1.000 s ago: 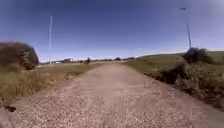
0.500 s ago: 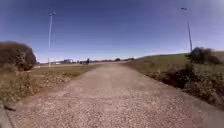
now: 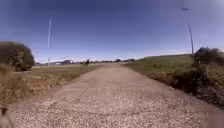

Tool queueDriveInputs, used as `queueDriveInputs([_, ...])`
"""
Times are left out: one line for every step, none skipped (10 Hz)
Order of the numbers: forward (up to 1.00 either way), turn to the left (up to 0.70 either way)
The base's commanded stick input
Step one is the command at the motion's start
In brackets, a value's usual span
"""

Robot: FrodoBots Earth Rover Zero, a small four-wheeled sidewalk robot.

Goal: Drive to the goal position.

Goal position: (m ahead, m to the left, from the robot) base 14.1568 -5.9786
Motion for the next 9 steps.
queueDriveInputs([1.0, 0.0])
queueDriveInputs([1.0, 0.0])
queueDriveInputs([1.0, 0.0])
queueDriveInputs([1.0, 0.0])
queueDriveInputs([1.0, 0.0])
queueDriveInputs([1.0, 0.0])
queueDriveInputs([1.0, 0.0])
queueDriveInputs([1.0, 0.0])
queueDriveInputs([1.0, 0.0])
